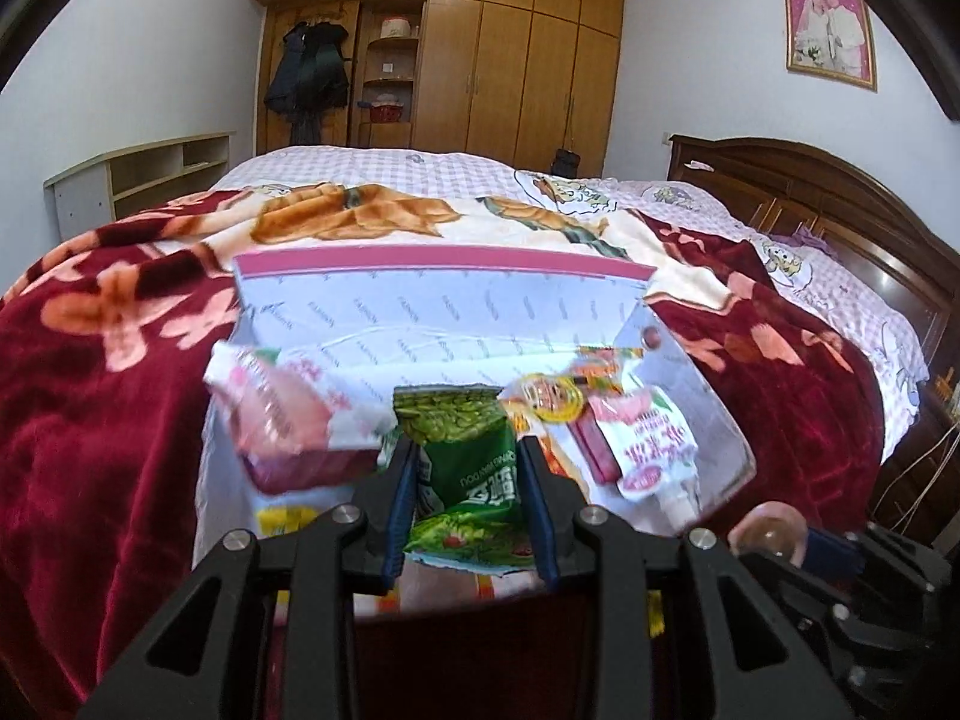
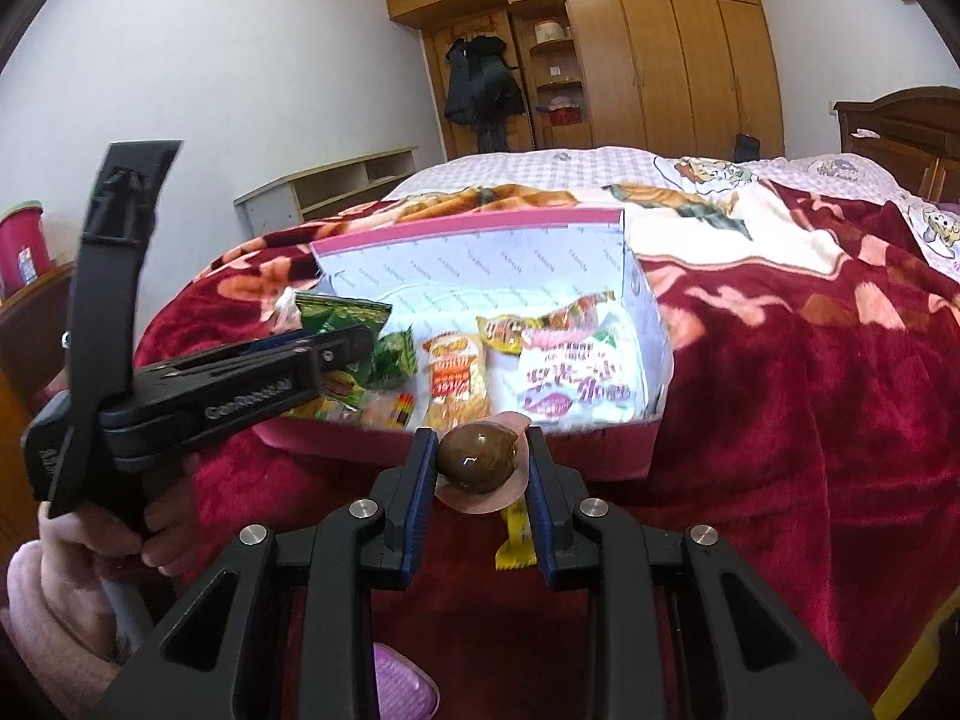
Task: Organize snacks
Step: 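Lower the green bag into the box and open the left tool while the right tool carries the chocolate, then lower the brown chocolate into the pink box and open the right tool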
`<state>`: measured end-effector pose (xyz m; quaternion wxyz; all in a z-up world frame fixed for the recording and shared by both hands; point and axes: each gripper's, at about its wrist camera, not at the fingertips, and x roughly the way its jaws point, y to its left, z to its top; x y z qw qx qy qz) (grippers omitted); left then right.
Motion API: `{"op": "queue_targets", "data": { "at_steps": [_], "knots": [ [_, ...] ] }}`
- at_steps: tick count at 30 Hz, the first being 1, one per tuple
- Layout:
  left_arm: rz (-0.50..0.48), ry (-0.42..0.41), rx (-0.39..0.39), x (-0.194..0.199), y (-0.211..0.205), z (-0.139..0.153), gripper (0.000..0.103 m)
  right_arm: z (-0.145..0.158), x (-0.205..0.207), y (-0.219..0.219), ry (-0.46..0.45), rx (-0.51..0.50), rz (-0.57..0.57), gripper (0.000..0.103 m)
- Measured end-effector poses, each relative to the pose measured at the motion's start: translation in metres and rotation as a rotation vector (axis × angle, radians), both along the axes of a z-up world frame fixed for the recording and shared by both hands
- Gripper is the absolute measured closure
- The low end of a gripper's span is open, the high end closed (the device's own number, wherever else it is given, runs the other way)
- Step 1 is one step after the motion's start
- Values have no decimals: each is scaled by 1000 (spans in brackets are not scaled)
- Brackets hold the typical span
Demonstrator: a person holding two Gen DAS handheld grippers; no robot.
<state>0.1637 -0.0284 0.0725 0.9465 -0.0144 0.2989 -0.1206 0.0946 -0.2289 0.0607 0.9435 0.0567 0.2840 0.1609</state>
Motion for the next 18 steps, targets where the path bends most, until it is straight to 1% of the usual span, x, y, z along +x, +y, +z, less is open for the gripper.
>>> {"op": "queue_targets", "data": {
  "at_steps": [9,15,17,18],
  "knots": [
    [31,48,13,42,-6,-11,69,4,18,-1,-6,3,-10,74],
    [48,41,12,60,-5,-13,69,-3,33,3,11,-6,-9,74],
    [52,39,14,63,-6,-14,67,-4,36,5,13,-8,-7,74],
    [54,40,19,64,-6,-14,63,-4,38,6,14,-9,-6,74]
  ]
}}
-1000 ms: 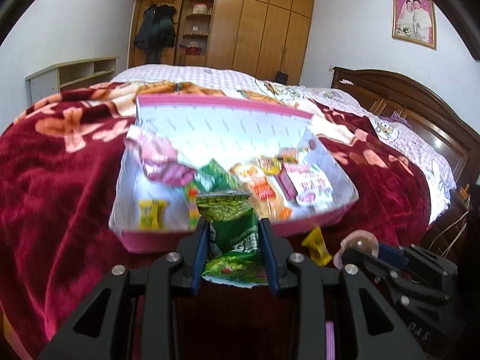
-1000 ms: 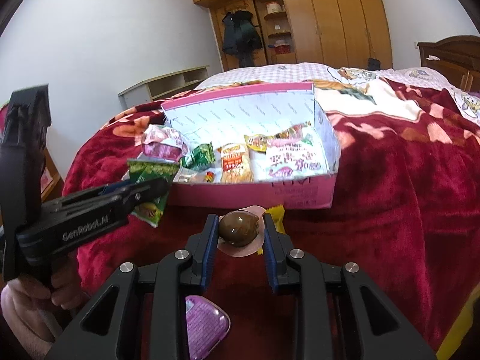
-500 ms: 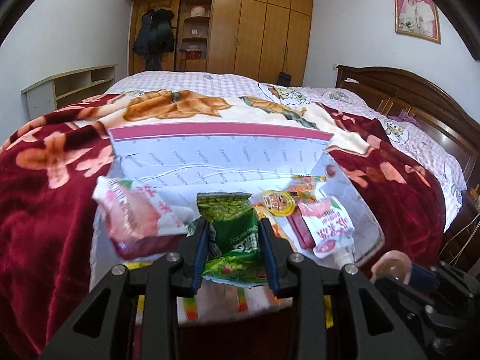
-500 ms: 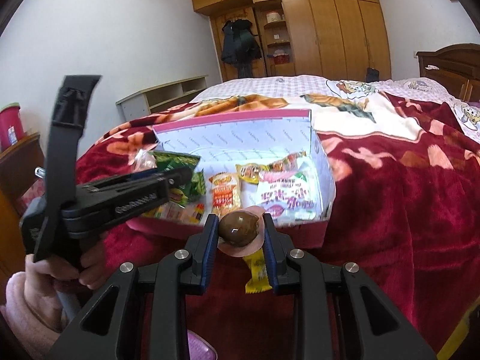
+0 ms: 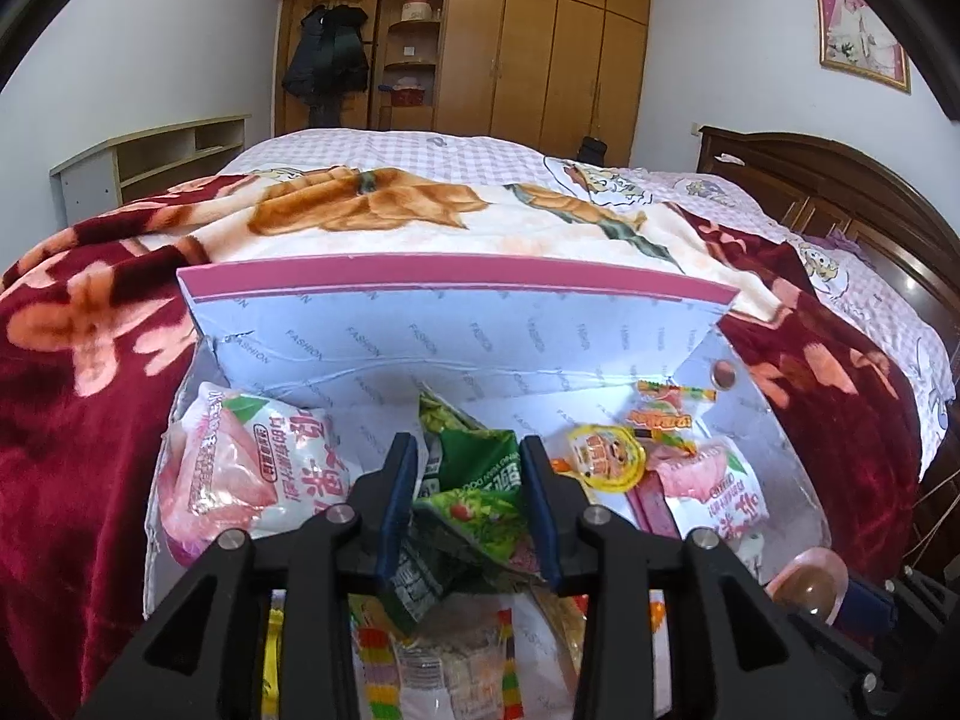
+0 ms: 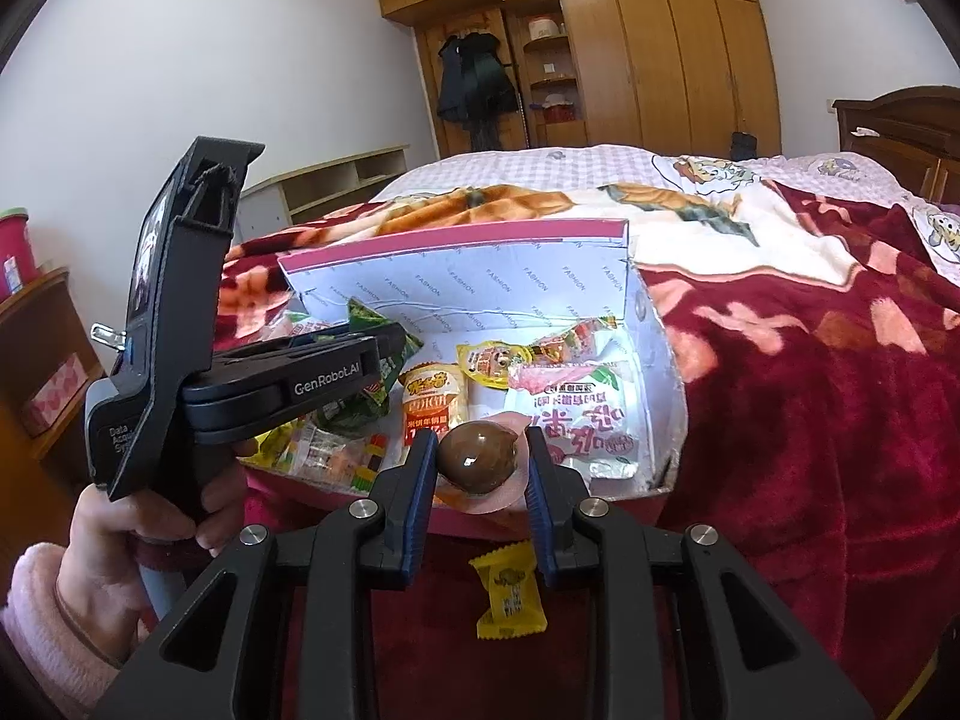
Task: Organize snacks
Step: 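Lower the brown chocolate into the pink box and open the right tool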
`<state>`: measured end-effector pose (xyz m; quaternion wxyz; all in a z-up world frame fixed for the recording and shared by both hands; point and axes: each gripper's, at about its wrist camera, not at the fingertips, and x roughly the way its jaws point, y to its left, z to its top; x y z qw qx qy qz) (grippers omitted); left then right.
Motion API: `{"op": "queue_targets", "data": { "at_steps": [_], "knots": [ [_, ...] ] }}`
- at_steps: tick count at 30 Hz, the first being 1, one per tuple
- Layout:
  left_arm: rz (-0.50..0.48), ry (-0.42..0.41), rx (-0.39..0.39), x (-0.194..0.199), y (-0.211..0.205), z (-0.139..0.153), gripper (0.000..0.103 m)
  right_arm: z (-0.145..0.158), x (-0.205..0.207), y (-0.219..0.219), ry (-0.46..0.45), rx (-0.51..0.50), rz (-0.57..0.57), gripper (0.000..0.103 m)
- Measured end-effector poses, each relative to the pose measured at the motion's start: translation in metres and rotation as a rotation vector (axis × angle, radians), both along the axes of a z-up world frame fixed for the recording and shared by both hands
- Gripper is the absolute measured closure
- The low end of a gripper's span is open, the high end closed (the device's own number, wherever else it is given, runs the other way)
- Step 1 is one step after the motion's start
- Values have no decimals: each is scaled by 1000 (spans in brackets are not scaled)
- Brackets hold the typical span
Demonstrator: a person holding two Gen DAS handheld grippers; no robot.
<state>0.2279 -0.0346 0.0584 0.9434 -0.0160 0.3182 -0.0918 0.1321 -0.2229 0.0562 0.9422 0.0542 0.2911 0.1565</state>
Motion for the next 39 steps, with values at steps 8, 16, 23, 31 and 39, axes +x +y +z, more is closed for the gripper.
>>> {"op": "queue_targets", "data": {
  "at_steps": [8,16,23,31,39],
  "knots": [
    [7,8,11,2,-1,-2,57,-4,15,6,9,-16,2,74],
    [6,13,6,-1,1,-1,56,-9,26,10,25,-28,-2,73],
    [8,17,2,-3,2,0,55,-9,27,8,31,-12,4,65],
    [-8,4,5,-14,1,8,53,-1,15,5,6,7,7,59],
    [-21,-13,3,-35,2,20,52,6,-2,-1,-5,24,12,59]
  ]
}}
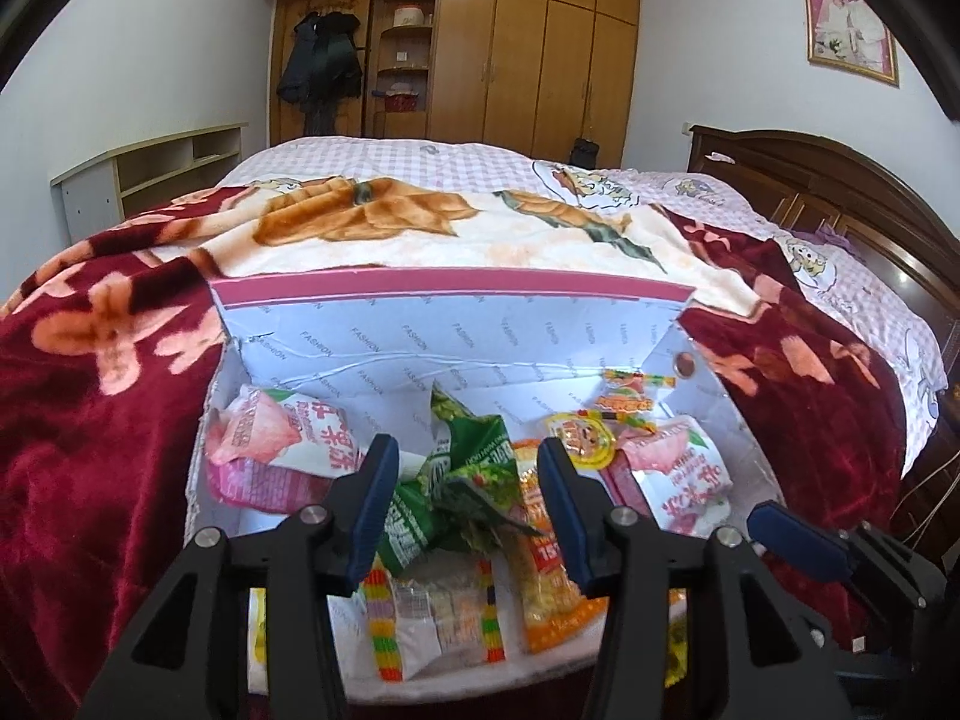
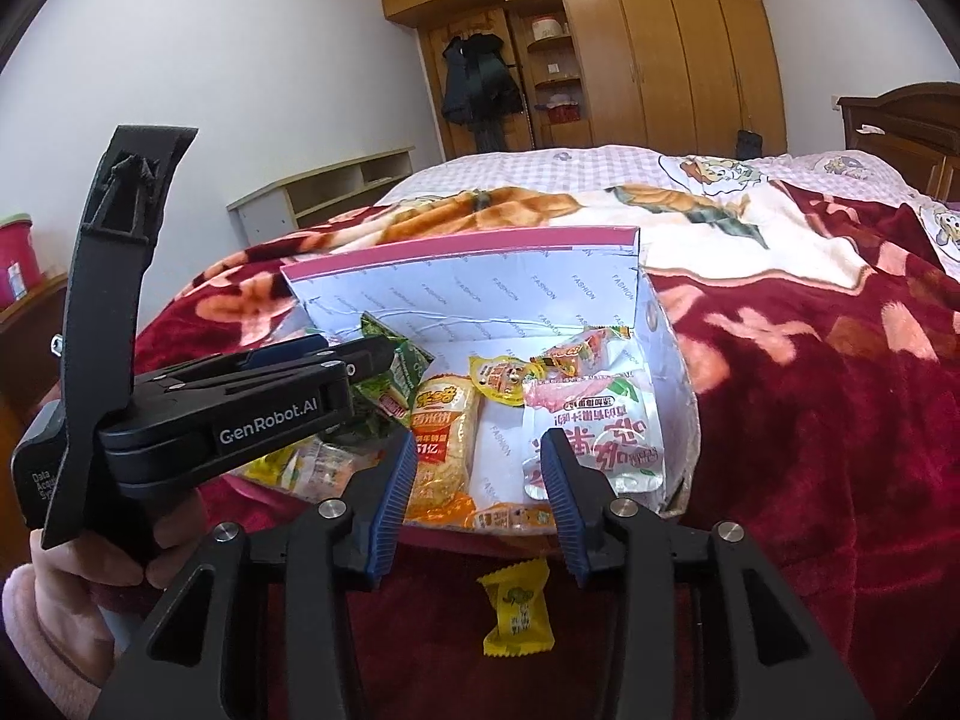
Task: Organize snacks
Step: 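Lower the brown chocolate into the pink box and open the right tool, then move the left tool down to the purple tin and grasp it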
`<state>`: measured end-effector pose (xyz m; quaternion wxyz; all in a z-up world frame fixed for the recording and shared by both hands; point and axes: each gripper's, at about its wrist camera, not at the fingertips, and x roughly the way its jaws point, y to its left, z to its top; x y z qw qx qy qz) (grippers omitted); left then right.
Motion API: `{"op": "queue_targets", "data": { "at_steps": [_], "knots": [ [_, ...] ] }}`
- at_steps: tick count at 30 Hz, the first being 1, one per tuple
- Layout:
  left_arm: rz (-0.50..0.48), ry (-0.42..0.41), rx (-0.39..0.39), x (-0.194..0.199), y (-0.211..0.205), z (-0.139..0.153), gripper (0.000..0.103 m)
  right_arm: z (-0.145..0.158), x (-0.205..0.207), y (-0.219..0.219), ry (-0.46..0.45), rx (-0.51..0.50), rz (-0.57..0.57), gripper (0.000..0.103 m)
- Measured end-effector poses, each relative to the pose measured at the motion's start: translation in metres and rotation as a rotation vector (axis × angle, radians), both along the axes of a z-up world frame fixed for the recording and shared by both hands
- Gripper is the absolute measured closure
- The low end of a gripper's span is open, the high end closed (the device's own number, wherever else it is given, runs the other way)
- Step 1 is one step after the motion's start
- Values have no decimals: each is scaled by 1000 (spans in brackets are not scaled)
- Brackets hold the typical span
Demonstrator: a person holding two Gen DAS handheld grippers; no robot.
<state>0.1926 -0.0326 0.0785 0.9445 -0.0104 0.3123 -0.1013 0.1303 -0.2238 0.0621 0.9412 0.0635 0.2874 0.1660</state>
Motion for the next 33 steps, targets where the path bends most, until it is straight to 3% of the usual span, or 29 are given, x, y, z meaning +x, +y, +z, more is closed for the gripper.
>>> {"op": "queue_targets", "data": {
  "at_steps": [15,33],
  "knots": [
    [-12,25,-52,-61,15,2,49,5,-41,-8,5,-6,-3,54],
    [-74,118,-44,-122,14,-26,49,-9,-78,-21,51,-31,-37,53]
  ]
}}
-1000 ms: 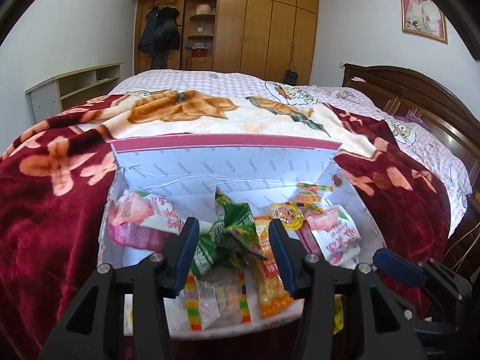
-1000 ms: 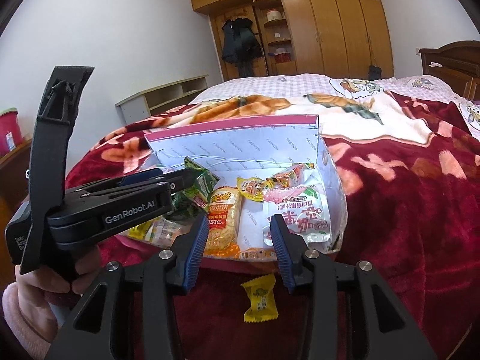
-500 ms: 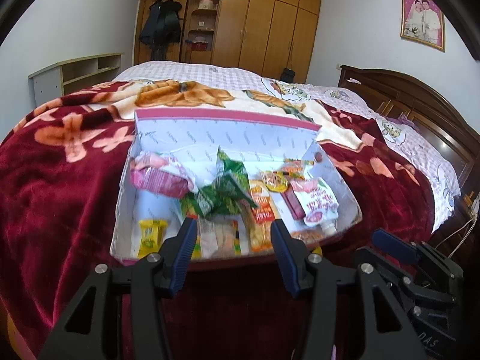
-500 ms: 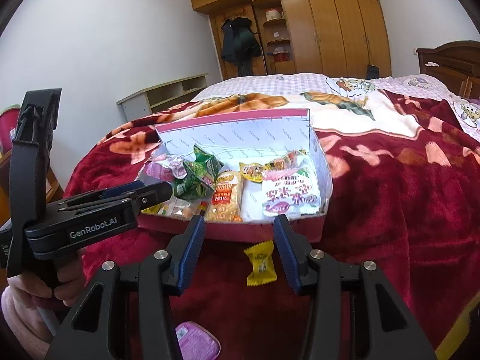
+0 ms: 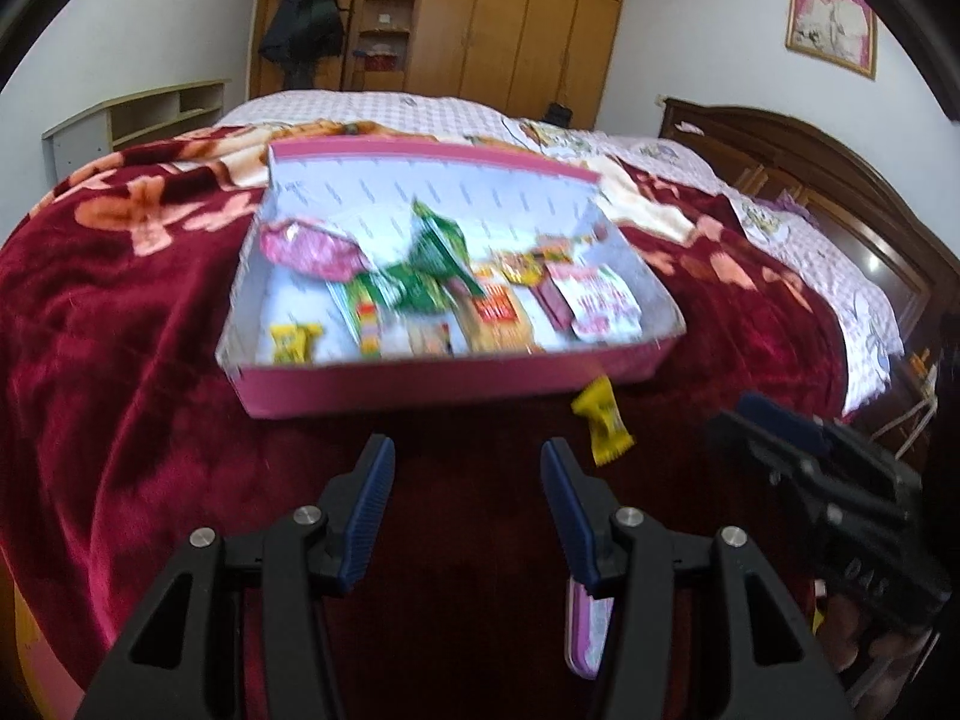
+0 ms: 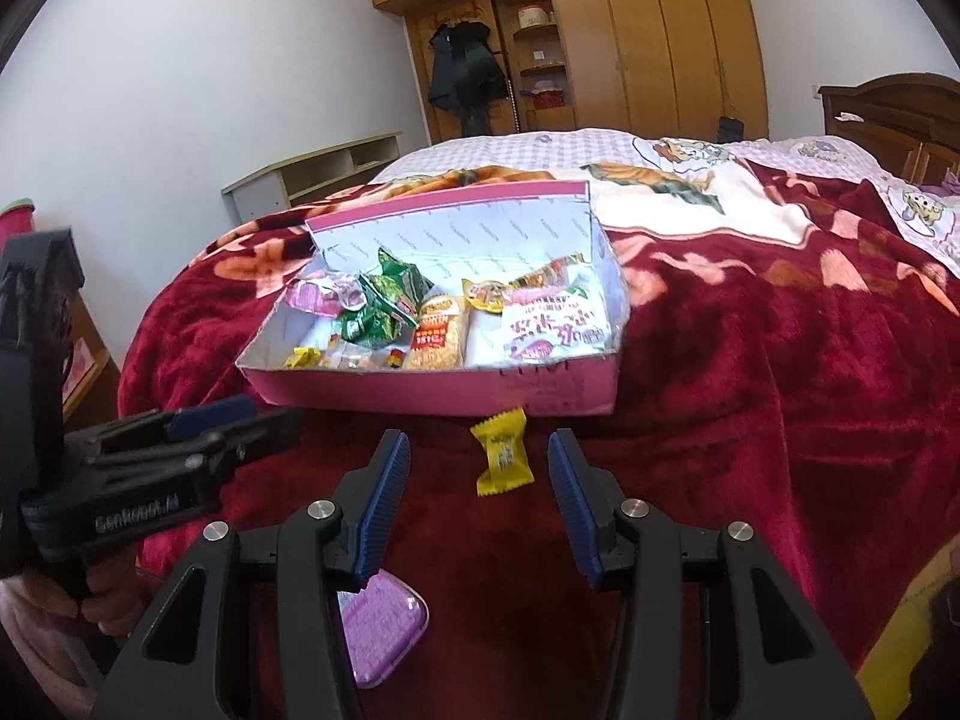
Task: Organize snacks
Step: 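Move the left tool down to the purple tin and grasp it, then grasp the yellow wrapped candy with the right tool while the left tool lifts the purple tin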
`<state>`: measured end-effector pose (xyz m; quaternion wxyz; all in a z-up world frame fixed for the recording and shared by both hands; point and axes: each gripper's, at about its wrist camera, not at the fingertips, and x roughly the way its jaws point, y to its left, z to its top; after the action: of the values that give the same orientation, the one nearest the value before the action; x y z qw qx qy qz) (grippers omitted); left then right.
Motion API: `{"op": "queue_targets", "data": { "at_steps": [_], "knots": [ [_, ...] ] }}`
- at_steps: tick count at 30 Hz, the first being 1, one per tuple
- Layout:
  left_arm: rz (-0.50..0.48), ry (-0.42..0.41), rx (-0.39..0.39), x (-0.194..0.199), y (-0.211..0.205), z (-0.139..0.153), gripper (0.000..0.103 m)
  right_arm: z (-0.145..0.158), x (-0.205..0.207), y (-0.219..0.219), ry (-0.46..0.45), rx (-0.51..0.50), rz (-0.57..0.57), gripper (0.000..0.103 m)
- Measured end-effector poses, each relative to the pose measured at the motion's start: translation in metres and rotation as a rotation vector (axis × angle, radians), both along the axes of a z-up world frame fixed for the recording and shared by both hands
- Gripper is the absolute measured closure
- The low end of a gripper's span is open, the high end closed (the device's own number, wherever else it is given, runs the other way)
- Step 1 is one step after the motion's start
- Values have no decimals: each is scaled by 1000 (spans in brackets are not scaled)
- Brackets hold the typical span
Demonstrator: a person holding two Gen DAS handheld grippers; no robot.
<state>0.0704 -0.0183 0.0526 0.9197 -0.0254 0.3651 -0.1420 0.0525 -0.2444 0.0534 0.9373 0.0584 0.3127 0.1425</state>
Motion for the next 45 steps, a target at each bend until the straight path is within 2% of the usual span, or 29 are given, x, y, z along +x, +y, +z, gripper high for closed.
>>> {"op": "queue_targets", "data": {
  "at_steps": [11,13,20,27,32,35,36,45],
  "knots": [
    [-120,91,31,-28,-32,-29,49,-12,-20,-19,41,-6,-57,53],
    [-147,112,28,-31,-38,-32,44,-13,-22,-22,42,-8,-68,53],
    [-221,132,64,-42,-57,-42,38,-21,-24,-32,58,9,-90,53],
    [-218,118,115,-44,-66,-52,37,-27,-25,-36,68,26,-99,53],
    [-211,77,144,-46,-68,-56,37,-30,-25,-37,77,36,-103,53],
    [-212,56,152,-48,-68,-56,44,-31,-25,-37,79,41,-103,53],
    [-209,52,153,-48,-67,-56,50,-31,-25,-36,79,42,-102,53],
    [-164,27,113,-45,-48,-47,50,-33,-24,-33,84,40,-96,53]
  ]
}}
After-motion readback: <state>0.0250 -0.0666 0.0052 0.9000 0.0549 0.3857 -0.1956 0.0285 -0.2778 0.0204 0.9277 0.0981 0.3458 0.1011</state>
